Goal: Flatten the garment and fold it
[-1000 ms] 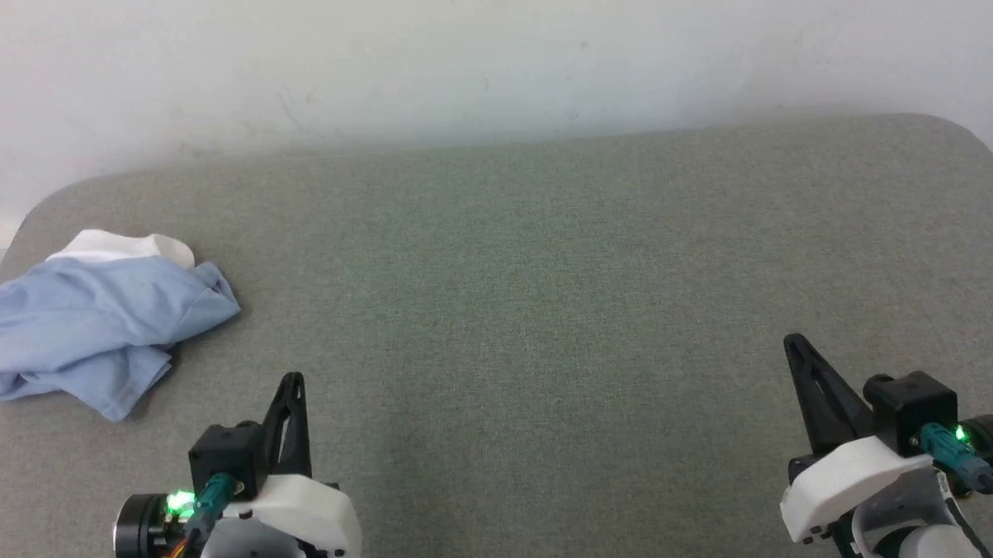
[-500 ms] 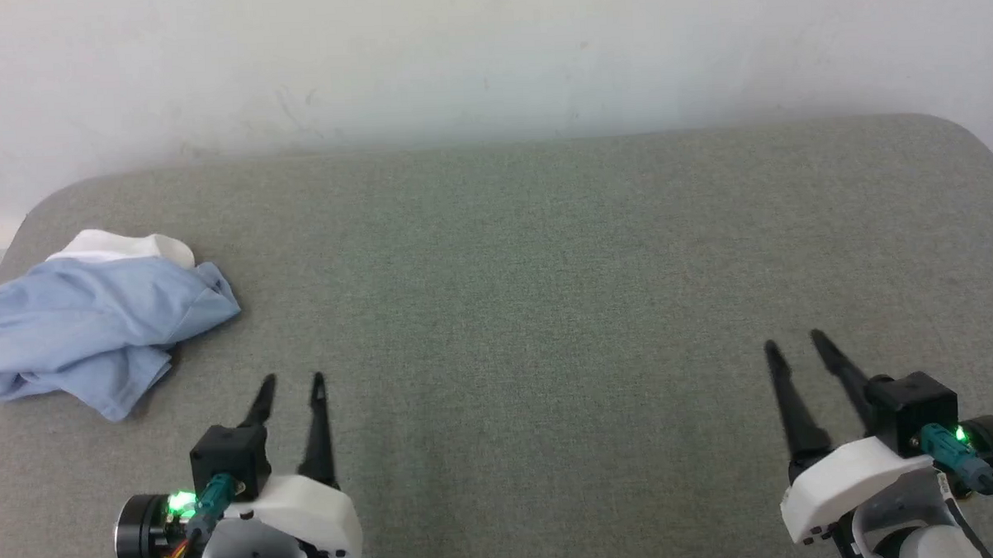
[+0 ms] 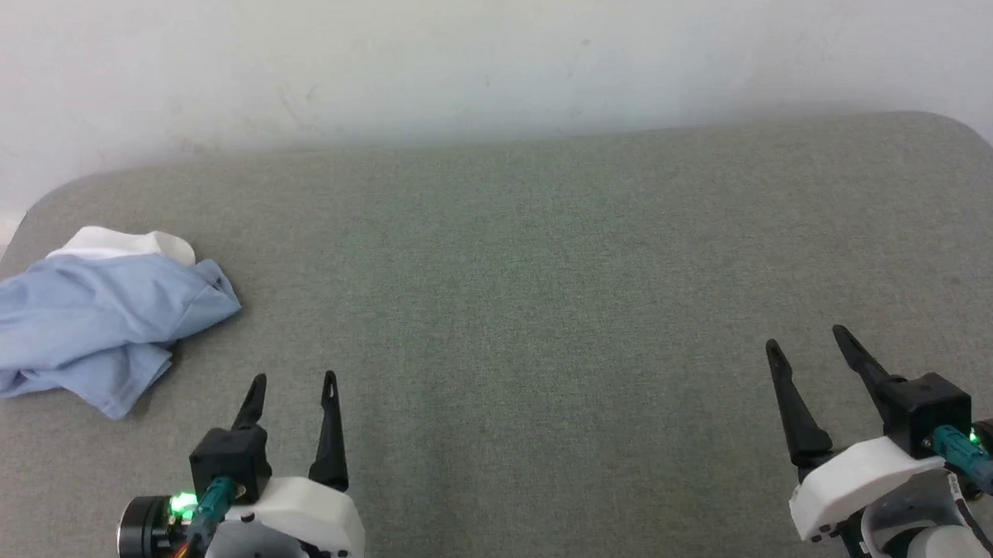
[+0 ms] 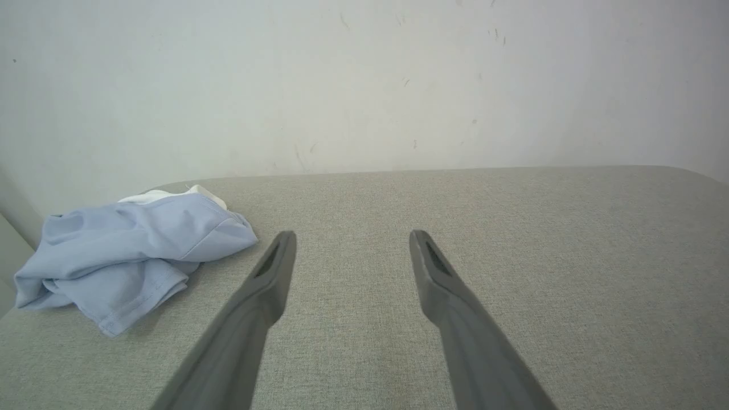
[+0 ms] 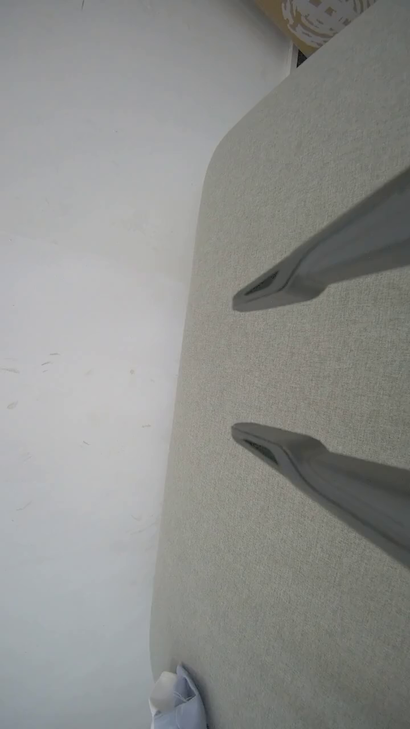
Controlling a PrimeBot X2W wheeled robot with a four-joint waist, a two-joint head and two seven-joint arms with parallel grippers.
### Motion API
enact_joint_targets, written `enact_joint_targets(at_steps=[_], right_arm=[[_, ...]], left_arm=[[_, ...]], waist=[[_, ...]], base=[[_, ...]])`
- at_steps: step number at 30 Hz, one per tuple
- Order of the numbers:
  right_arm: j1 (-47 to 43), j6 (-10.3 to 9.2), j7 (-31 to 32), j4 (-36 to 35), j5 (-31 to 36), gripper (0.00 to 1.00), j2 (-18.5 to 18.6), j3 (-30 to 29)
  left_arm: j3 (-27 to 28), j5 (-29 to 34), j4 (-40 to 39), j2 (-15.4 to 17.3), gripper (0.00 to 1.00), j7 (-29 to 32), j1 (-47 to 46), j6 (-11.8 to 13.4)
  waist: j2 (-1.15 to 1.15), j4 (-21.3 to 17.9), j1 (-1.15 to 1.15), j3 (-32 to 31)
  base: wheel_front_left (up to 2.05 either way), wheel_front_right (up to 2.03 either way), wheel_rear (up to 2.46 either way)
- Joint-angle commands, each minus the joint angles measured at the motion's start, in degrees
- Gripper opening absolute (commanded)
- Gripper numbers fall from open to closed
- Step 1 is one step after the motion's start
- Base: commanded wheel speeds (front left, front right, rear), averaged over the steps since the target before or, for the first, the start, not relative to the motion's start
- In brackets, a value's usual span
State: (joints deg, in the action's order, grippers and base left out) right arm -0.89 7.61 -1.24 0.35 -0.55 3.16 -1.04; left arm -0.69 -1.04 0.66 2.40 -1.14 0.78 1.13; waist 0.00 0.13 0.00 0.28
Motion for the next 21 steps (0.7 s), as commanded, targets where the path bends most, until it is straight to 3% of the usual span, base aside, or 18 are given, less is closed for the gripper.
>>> enact_joint_targets(at_steps=[1,21], right_arm=[[0.2,-0.01,-0.6,0.1,-0.2,1.00,0.0,-0.2],[-0.1,-0.03,-3.0,0.1,-0.5,1.00,-0.1,-0.4]], left_arm=[[-0.2,-0.7,0.1,0.1,1.00,-0.6,0.2,0.4],[-0.3,-2.2,0.0,0.1,1.00,-3.0,1.1,1.7]], waist=[[0.00,0.1,0.00,0.0],[0.00,3.2,0.00,-0.1]], base=[[0.00,0.00,0.00],[0.00,0.00,0.00]])
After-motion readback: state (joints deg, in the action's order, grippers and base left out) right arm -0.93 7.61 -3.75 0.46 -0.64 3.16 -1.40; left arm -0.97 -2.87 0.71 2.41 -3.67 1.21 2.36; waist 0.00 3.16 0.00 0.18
